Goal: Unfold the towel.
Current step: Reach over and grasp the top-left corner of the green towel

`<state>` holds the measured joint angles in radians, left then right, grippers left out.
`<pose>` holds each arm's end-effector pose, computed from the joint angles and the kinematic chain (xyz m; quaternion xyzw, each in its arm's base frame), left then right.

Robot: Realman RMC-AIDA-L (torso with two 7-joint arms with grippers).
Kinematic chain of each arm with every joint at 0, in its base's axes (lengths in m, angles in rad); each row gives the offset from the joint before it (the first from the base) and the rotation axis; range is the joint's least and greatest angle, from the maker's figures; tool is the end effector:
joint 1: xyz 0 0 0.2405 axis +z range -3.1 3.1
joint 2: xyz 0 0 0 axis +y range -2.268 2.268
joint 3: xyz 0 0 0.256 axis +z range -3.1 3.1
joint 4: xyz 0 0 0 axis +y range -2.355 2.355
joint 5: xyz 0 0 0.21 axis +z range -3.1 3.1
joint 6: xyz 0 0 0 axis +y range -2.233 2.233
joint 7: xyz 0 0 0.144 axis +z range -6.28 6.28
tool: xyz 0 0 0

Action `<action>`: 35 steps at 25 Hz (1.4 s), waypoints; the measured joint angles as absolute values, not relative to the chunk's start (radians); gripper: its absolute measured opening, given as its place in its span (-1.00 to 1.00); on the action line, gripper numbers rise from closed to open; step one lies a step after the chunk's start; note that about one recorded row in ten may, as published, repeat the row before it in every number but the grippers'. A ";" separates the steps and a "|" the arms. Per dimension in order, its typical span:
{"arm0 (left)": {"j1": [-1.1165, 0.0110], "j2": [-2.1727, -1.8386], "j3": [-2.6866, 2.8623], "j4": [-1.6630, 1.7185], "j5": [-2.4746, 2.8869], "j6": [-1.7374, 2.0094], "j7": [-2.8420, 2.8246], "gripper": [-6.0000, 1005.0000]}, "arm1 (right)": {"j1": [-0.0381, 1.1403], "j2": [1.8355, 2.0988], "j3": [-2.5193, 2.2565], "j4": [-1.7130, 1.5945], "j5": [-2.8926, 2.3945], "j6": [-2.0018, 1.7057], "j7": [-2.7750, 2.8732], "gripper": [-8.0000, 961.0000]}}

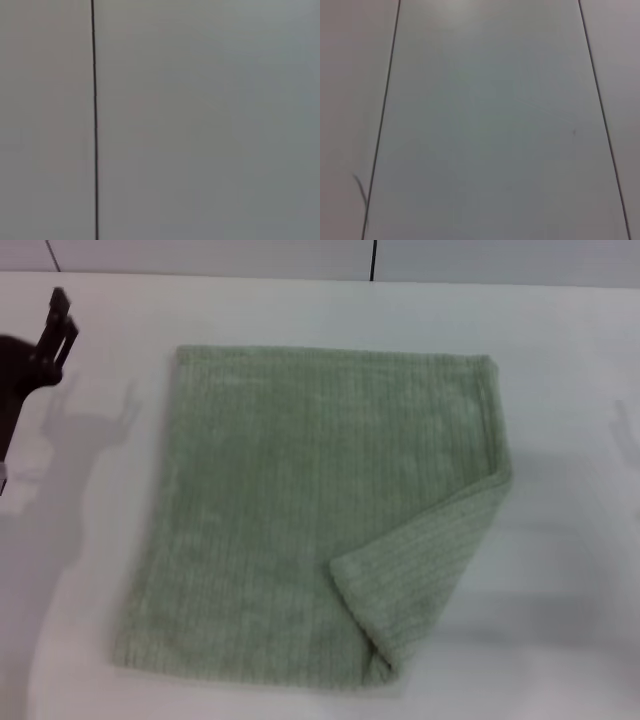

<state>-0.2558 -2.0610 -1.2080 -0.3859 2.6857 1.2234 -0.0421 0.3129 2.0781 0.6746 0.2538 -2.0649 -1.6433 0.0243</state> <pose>-0.3206 0.3088 0.0119 -0.6674 -0.1604 -0.3252 0.6504 0.3012 0.2774 0.0204 -0.5946 0.1046 0.4201 0.6775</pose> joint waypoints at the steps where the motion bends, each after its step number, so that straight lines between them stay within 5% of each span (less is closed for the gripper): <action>1: -0.250 -2.059 -1.209 -0.423 2.690 1.197 -0.042 0.64 | 0.313 2.077 0.676 0.252 -2.065 -1.644 0.026 0.70; 4: -0.227 -2.040 -1.219 -0.574 2.756 1.053 -0.051 0.63 | 0.310 2.077 0.677 0.250 -2.065 -1.646 0.028 0.70; 7: -0.209 -2.013 -1.221 -0.681 2.794 0.914 -0.089 0.25 | 0.306 2.077 0.678 0.250 -2.065 -1.647 0.030 0.70; 14: -0.174 -1.920 -1.238 -1.147 2.885 0.205 -0.222 -0.09 | 0.303 2.077 0.677 0.252 -2.065 -1.650 0.034 0.70; 17: -0.172 -1.917 -1.258 -1.262 2.886 -0.001 -0.220 -0.24 | 0.307 2.077 0.672 0.256 -2.065 -1.650 0.047 0.70; 21: -0.186 -1.933 -1.316 -1.399 2.882 -0.305 -0.177 -0.48 | 0.327 2.068 0.658 0.258 -2.122 -1.624 0.100 0.69; 23: -0.213 -1.987 -1.408 -1.488 2.830 -0.562 -0.022 -0.60 | 0.350 2.062 0.657 0.262 -2.175 -1.578 0.126 0.69; 25: -0.219 -2.005 -1.442 -1.503 2.796 -0.608 0.041 -0.75 | 0.374 2.052 0.657 0.282 -2.224 -1.507 0.154 0.69; 27: -0.226 -2.025 -1.481 -1.518 2.747 -0.666 0.128 -0.91 | 0.397 2.028 0.658 0.336 -2.281 -1.409 0.194 0.69; 29: -0.263 -2.059 -1.601 -1.528 2.599 -0.819 0.318 -0.99 | 0.434 1.955 0.662 0.475 -2.401 -1.199 0.287 0.69; 30: -0.266 -2.059 -1.607 -1.525 2.590 -0.825 0.322 -0.99 | 0.434 1.955 0.662 0.475 -2.401 -1.199 0.287 0.69; 31: -0.270 -2.059 -1.611 -1.522 2.579 -0.832 0.326 -0.99 | 0.446 1.920 0.679 0.568 -2.485 -1.102 0.307 0.69; 35: -0.272 -2.060 -1.609 -1.513 2.578 -0.825 0.331 -0.99 | 0.446 1.904 0.743 0.679 -2.597 -1.001 0.308 0.69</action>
<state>-0.2721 -2.0604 -1.6093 -1.5134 2.5780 -0.8251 0.3308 0.4458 1.9037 0.7430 0.6789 -2.5972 -1.0009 0.3077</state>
